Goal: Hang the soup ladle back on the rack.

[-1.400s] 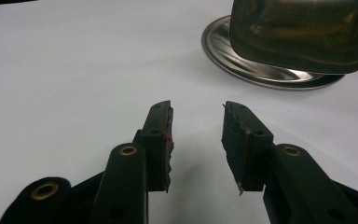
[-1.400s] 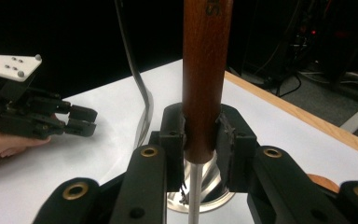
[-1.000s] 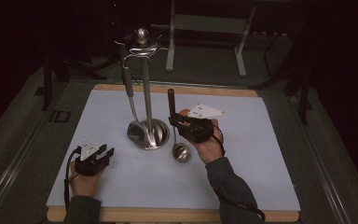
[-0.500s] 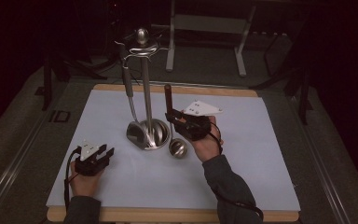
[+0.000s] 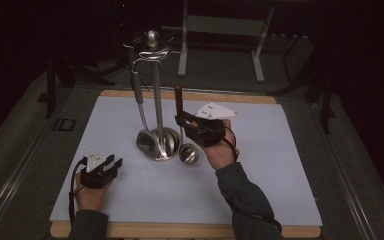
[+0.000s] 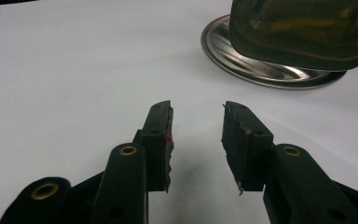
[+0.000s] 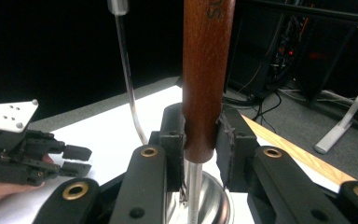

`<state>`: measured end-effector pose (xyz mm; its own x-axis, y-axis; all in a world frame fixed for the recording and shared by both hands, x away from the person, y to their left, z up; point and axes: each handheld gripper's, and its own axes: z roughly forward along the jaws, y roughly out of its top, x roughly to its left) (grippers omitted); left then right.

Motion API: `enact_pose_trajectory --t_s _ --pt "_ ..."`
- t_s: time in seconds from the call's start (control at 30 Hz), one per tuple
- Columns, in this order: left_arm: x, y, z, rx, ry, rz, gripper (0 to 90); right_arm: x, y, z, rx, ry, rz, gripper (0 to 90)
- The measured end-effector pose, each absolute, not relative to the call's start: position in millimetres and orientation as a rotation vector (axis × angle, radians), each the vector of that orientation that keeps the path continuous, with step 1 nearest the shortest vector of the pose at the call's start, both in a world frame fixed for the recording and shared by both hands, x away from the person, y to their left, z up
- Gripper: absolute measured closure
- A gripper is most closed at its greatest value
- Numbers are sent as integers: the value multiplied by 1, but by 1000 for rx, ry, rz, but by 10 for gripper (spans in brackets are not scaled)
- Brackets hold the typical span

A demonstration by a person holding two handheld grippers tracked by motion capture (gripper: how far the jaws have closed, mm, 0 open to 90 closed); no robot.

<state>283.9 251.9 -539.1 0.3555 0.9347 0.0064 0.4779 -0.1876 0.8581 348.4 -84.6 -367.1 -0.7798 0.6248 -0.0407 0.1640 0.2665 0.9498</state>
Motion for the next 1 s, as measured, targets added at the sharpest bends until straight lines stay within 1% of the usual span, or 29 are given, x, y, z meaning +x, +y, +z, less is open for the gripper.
enact_pose_trajectory --t_s 1.0 --pt "284 252 -539 1811 1243 713 631 347 -75 -333 677 2099 1566 740"
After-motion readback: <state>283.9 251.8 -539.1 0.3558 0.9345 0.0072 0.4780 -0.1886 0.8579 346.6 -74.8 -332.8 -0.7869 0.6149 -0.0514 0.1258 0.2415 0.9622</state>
